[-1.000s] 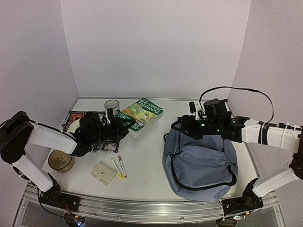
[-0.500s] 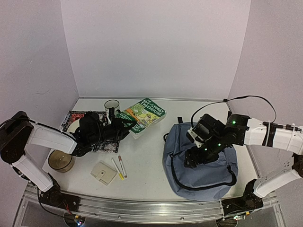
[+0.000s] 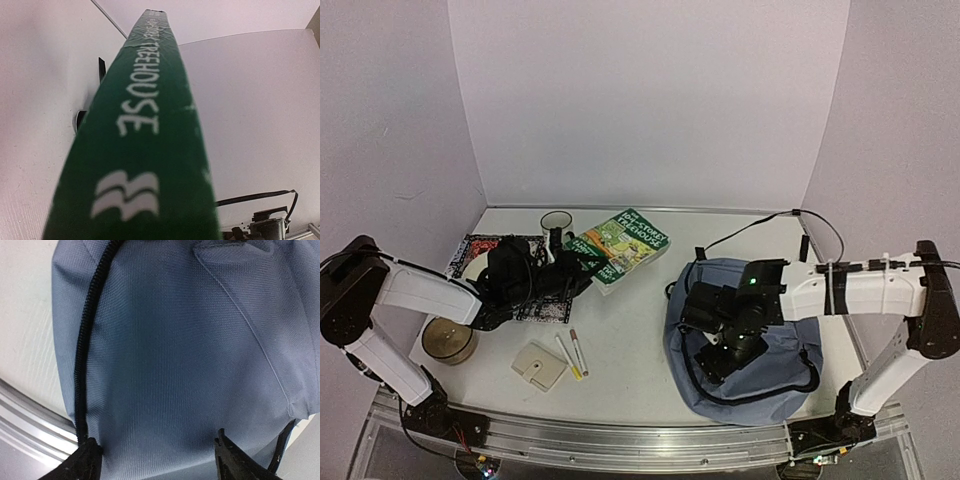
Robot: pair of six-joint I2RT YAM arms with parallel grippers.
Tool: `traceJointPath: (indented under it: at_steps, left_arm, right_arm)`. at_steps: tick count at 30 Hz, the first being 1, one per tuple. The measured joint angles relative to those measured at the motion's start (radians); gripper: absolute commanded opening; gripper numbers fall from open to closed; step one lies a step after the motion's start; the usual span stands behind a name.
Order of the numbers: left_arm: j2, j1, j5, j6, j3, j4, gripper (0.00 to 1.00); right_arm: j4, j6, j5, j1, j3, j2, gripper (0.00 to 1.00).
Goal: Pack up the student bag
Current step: Move the student bag to the center of the board, then pick up the largest pocket of the bag from the student bag.
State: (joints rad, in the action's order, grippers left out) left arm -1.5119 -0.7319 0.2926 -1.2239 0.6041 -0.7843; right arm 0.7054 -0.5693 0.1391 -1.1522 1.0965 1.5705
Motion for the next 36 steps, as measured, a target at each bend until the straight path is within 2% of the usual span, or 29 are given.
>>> traceJointPath:
  at_steps: [7, 12, 18, 22, 26, 32, 36]
  left_arm:
    - [0.037, 0.002, -0.001, 0.034, 0.000, 0.051, 0.00]
    - [0.089, 0.008, -0.011, 0.073, 0.000, 0.114, 0.00]
    - [0.145, 0.020, -0.027, 0.103, 0.000, 0.165, 0.00]
    - [0.168, 0.028, -0.036, 0.119, 0.000, 0.185, 0.00]
    - [0.192, 0.036, -0.043, 0.136, -0.003, 0.224, 0.00]
    - [0.215, 0.055, -0.042, 0.157, -0.012, 0.273, 0.00]
    - [0.215, 0.069, -0.037, 0.164, -0.012, 0.292, 0.00]
  right_arm:
    - [-0.030, 0.036, 0.068, 0.001, 0.073, 0.137, 0.00]
    - [-0.057, 0.087, 0.122, 0.039, 0.154, 0.204, 0.00]
    - [-0.143, 0.207, 0.177, 0.145, 0.284, 0.305, 0.00]
    - [-0.198, 0.289, 0.202, 0.217, 0.388, 0.371, 0.10]
    - [-0.235, 0.340, 0.206, 0.249, 0.455, 0.391, 0.35]
    - [-0.254, 0.344, 0.181, 0.199, 0.436, 0.323, 0.60]
    - [-0.246, 0.331, 0.157, 0.137, 0.358, 0.213, 0.70]
